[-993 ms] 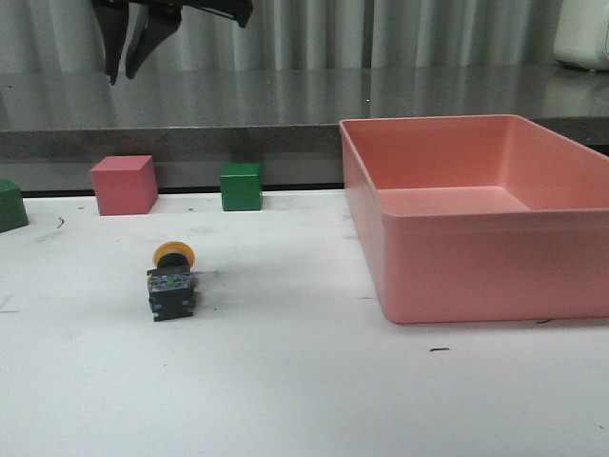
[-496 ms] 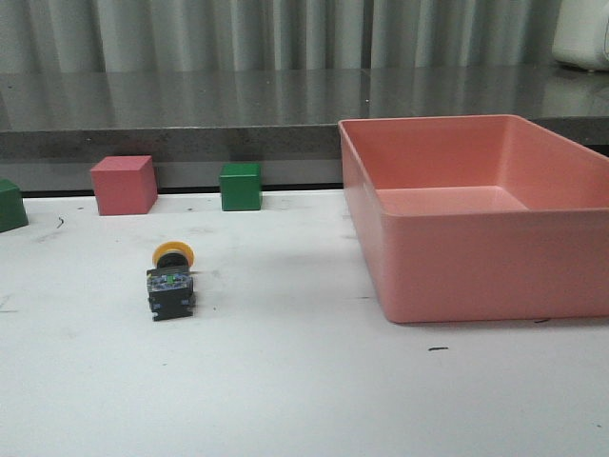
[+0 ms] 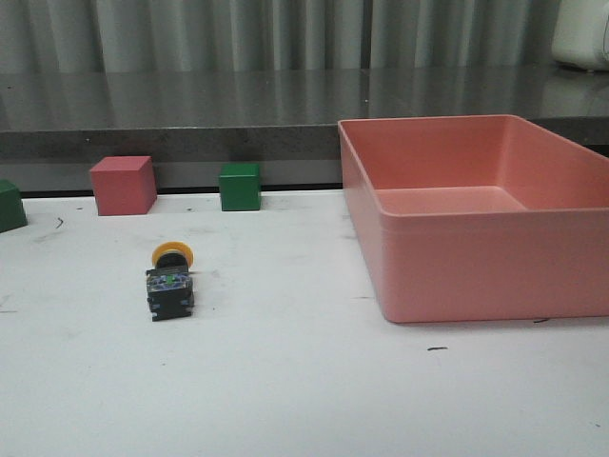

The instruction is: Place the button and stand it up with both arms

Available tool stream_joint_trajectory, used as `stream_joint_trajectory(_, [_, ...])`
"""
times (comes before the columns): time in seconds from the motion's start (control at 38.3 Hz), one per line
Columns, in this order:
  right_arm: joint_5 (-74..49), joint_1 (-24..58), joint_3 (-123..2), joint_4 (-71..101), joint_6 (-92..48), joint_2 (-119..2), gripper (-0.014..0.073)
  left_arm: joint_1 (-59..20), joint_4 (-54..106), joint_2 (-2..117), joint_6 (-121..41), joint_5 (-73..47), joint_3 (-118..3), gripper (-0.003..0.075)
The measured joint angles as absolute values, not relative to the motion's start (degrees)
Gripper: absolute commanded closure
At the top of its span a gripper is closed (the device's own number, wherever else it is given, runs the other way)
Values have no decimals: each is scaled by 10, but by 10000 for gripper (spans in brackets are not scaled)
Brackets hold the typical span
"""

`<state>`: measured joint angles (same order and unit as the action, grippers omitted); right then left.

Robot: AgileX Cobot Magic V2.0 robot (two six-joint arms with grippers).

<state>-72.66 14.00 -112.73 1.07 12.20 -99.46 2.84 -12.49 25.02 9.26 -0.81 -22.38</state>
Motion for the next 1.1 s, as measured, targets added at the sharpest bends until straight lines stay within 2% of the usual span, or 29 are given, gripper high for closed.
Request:
stream_joint_trajectory(0.16, [-726, 92, -996, -23, 112, -927, 664, 28, -125, 250, 93, -8, -224, 125])
stream_joint_trajectory(0.34, [-689, 84, -844, -32, 111, -829, 664, 28, -125, 250, 93, -8, -224, 125])
stream_joint_trajectory(0.57, [-552, 84, -648, -41, 110, -684, 664, 28, -125, 250, 93, -8, -224, 125])
stream_joint_trajectory(0.86, [-312, 84, -402, -61, 110, -479, 664, 28, -125, 250, 93, -8, -224, 125])
stream_joint_trajectory(1.1, [-221, 84, -263, -67, 110, -301, 664, 28, -125, 250, 93, -8, -224, 125])
